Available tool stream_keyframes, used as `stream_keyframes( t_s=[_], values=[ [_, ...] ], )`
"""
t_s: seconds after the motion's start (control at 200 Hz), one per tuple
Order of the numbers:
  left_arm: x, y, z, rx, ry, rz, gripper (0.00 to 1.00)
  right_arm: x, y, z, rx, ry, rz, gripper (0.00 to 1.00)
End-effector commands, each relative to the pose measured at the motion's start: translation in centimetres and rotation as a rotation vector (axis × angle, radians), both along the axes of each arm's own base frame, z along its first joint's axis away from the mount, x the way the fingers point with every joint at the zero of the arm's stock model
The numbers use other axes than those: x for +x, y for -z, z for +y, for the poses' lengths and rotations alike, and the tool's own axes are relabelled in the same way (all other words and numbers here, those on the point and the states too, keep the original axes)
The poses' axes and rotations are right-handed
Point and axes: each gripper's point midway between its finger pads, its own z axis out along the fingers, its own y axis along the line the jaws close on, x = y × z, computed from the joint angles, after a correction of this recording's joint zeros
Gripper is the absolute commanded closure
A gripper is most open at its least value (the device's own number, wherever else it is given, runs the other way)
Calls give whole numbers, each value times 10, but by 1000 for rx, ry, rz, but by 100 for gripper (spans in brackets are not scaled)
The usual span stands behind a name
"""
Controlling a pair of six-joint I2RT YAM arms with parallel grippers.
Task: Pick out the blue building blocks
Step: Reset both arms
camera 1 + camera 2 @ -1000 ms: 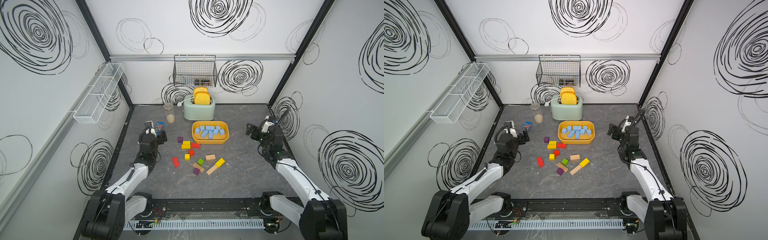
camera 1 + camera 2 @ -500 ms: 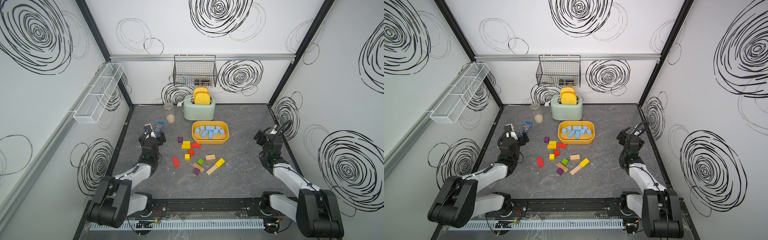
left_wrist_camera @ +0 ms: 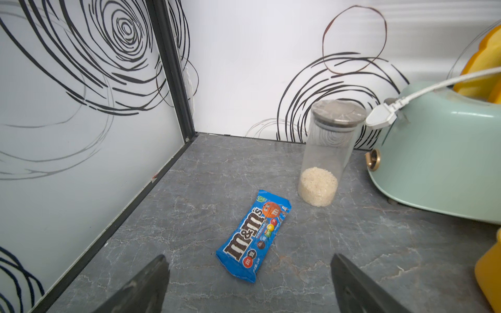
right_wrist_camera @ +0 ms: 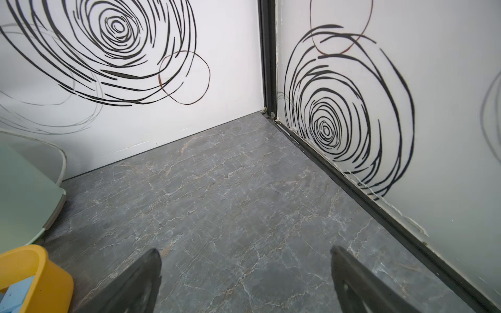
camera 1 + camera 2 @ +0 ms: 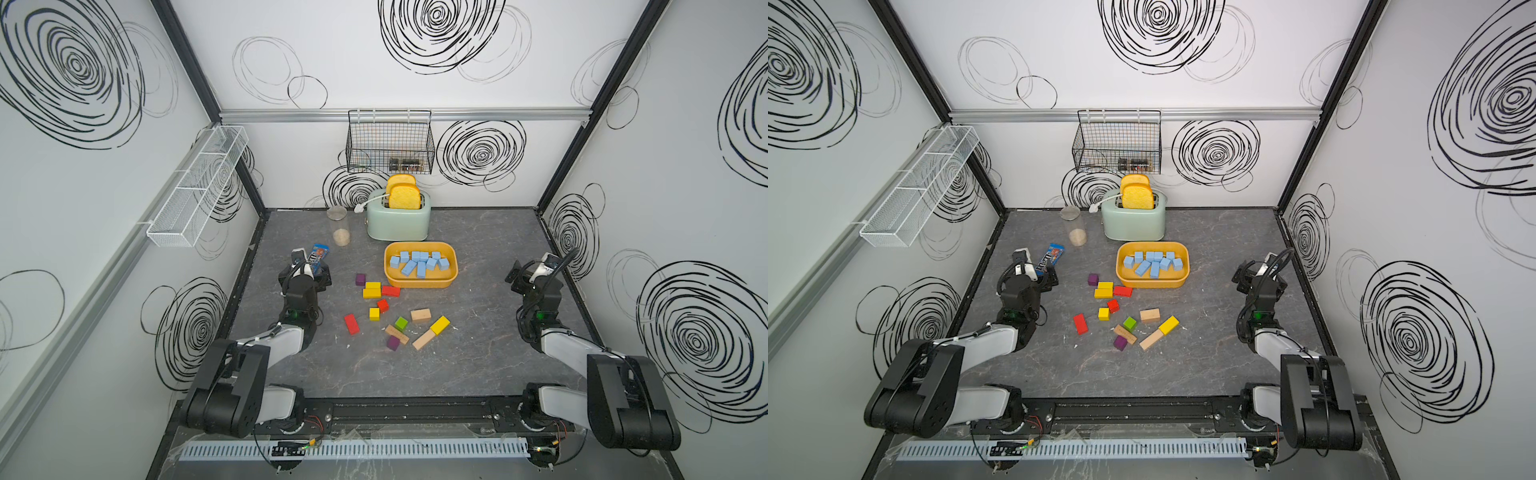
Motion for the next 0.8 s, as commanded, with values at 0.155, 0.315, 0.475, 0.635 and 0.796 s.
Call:
stream_keyframes(
  t_s=[0.155, 0.315, 0.475, 0.635, 0.796],
  values=[
    [-7, -9, 0, 2, 49, -140, 4, 1, 9, 13, -45, -92, -1, 2],
    [-9, -9, -10, 2, 134, -162, 4, 3, 9, 17, -53, -121, -15, 2],
    [-20, -8, -8, -6, 135, -207, 4, 7, 13, 24, -66, -166, -9, 2],
    [-19, -8, -7, -3, 126, -204, 4, 11, 19, 31, -73, -210, 7, 2],
    [-19, -8, -7, -1, 126, -206, 4, 13, 27, 37, -80, -245, 11, 2]
  ],
)
